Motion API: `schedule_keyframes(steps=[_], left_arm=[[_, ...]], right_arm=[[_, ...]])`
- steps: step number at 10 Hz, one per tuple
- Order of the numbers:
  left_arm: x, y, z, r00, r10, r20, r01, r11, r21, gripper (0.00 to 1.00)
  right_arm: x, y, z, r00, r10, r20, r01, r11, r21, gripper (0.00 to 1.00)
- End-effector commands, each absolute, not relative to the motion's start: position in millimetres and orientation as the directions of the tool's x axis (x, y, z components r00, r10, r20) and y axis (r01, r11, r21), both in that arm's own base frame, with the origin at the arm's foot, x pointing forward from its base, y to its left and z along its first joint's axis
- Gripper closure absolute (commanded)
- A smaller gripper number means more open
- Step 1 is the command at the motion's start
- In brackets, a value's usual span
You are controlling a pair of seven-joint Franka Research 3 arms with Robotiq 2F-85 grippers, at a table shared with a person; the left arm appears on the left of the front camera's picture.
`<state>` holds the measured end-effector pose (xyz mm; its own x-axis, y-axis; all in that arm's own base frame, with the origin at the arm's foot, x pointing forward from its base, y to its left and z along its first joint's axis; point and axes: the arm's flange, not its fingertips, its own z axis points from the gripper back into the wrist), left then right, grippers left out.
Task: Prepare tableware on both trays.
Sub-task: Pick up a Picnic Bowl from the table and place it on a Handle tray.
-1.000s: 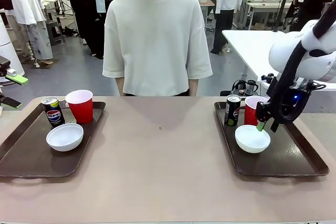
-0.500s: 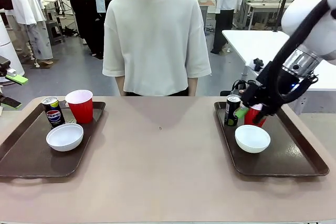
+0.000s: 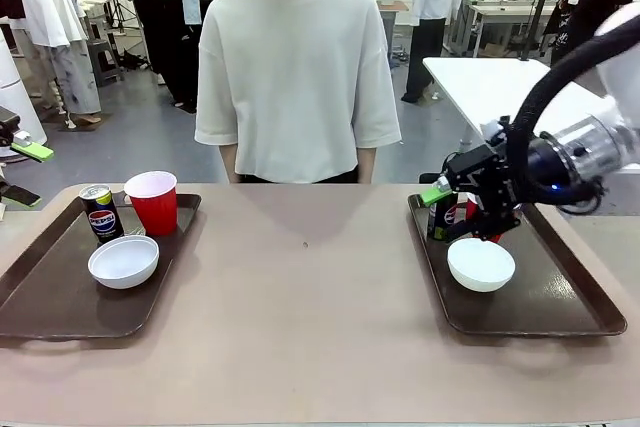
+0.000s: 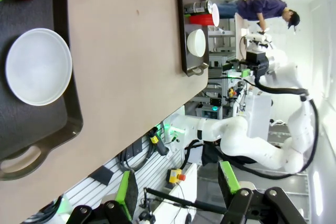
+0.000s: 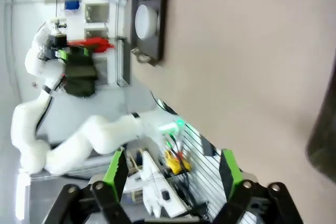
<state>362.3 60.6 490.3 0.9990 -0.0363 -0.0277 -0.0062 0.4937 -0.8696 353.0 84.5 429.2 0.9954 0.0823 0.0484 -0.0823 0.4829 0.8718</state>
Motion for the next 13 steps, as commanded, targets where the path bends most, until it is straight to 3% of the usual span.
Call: schedule_keyframes(steps=[1, 3, 5, 7, 9, 10, 13], left_arm=[[361.1, 61.7, 490.8, 0.999, -0.041, -0.014, 0.008, 0.483, -0.876, 0.18], [361.1, 61.7, 490.8, 0.999, -0.041, -0.014, 0.008, 0.483, -0.876, 0.18], [361.1, 61.7, 490.8, 0.999, -0.041, -0.014, 0.008, 0.483, -0.876, 0.18], [361.1, 61.7, 490.8, 0.999, -0.041, -0.014, 0.008, 0.483, -0.876, 0.18], [361.1, 61.7, 490.8, 0.999, -0.041, -0.014, 0.008, 0.483, -0.876, 0.18], [361.1, 61.7, 490.8, 0.999, -0.041, -0.014, 0.008, 0.483, -0.876, 0.18], [361.1, 61.7, 490.8, 0.999, -0.041, -0.014, 0.008, 0.483, -0.876, 0.18]], right_arm=[[300.3, 72.7, 432.8, 0.983, -0.164, 0.082, -0.001, 0.443, 0.897, 0.09], [262.2, 51.9, 438.1, 0.963, -0.255, 0.085, 0.011, 0.356, 0.934, 0.09], [254.9, 46.1, 437.9, 0.962, -0.266, 0.056, 0.033, 0.317, 0.948, 0.09], [280.1, 45.3, 431.5, 0.993, -0.110, -0.053, 0.097, 0.449, 0.888, 0.09], [296.9, 52.1, 433.3, 0.979, -0.135, -0.156, 0.202, 0.478, 0.855, 0.09], [340.3, 35.6, 465.8, 0.989, -0.141, -0.044, 0.100, 0.423, 0.900, 0.09], [340.3, 35.6, 465.8, 0.989, -0.141, -0.044, 0.100, 0.423, 0.900, 0.09]])
